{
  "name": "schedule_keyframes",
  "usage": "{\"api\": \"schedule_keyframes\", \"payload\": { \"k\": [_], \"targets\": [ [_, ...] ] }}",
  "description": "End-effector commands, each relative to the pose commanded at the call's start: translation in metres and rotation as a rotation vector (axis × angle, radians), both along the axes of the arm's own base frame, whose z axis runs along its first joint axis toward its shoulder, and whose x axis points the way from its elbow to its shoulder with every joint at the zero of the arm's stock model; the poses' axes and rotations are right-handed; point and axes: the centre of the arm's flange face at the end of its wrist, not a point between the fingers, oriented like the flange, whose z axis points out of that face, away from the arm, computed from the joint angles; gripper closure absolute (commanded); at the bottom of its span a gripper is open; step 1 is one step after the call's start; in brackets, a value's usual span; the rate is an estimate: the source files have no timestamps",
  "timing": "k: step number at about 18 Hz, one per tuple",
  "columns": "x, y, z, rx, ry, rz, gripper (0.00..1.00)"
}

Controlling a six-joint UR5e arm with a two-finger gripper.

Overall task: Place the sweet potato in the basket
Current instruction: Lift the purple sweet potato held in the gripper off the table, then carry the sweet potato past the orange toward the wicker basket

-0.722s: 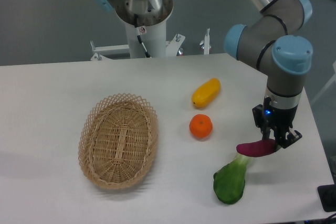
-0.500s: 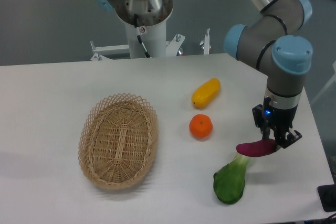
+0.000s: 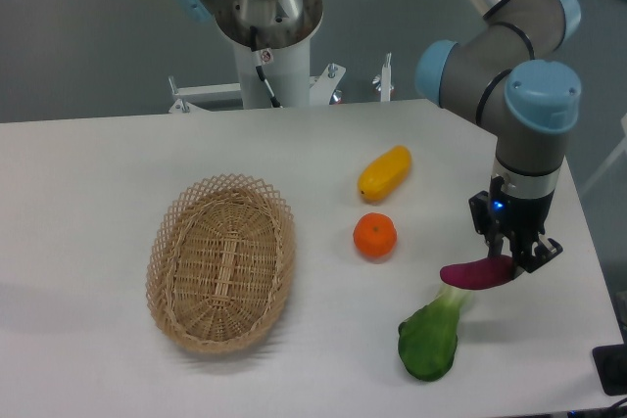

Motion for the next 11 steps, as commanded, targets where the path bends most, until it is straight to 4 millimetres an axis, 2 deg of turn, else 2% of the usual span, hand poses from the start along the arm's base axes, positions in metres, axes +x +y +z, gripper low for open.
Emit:
{"api": "schedule_keyframes", "payload": {
  "k": [2, 5, 9, 11],
  "targets": [
    [0.011, 0.014, 0.0, 0.011, -0.014, 0.037, 0.9],
    [0.038, 0.043, 0.003, 0.003, -0.013, 0.087, 0.9],
    [0.093, 0.095, 0.005, 0.056, -0.062, 0.214, 0.9],
    [0.123, 0.113, -0.007, 0.047, -0.085, 0.25, 0.9]
  ]
}}
